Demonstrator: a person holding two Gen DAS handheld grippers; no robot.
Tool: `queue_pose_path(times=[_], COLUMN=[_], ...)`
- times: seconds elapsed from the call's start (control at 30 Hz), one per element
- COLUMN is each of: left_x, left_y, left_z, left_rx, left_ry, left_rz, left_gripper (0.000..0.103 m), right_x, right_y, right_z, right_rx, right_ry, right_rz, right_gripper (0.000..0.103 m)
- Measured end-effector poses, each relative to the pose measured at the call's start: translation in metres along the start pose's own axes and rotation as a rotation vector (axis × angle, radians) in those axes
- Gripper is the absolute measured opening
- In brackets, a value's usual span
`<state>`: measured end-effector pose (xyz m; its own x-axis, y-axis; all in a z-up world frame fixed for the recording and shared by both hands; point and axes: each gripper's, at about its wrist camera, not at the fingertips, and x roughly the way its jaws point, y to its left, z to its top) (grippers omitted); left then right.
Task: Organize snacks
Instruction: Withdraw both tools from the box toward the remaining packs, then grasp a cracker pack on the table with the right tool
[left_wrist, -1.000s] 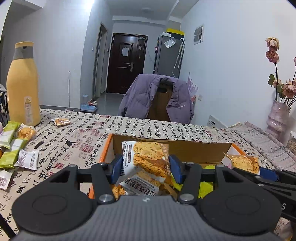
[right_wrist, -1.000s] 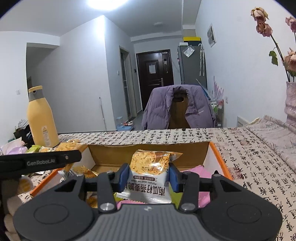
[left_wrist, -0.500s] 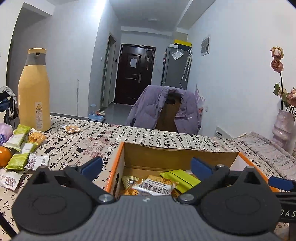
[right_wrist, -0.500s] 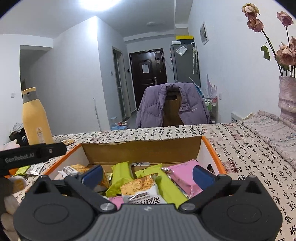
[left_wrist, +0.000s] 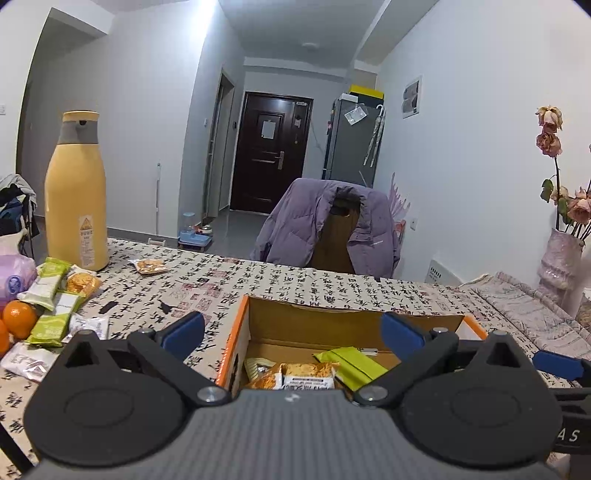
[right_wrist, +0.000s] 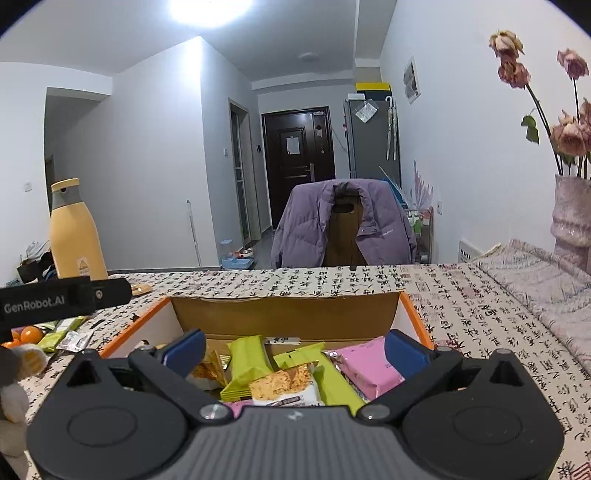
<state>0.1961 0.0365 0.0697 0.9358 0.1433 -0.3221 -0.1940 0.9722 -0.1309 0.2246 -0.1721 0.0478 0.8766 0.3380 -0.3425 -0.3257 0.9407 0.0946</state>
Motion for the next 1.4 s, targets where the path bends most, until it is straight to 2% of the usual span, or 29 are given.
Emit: queue_pose_path(times=[0.4,0.73,1.13,1.4], left_x=[-0.046,-0.065,-0.064,-0.057], left_y=[0.008,0.021,0.036,0.037], left_z=[-0.020,-0.057,-0.090,-0.100], left_rx=[0.034,0.070,0.087,0.093], left_ry=[0.018,0.090,0.137,0.157], left_rz=[-0.006,0.000,0.009,-0.001], left_gripper=[0.103,0.103,0.103,0.103], right_x=[-0.046,-0.071,-0.067,-0.050], right_y=[0.010,0.014,0.014,0.021], right_z=[-0.019,-0.049,-0.075,-0.083], right_rx=[-0.019,-0.023,-0.015,-0.060], right_ry=[0.027,0.089,0.195,0.256], right_rz=[-0.007,-0.022,-0.004,-0.037], right_gripper=[0.103,0.103,0.103,0.103])
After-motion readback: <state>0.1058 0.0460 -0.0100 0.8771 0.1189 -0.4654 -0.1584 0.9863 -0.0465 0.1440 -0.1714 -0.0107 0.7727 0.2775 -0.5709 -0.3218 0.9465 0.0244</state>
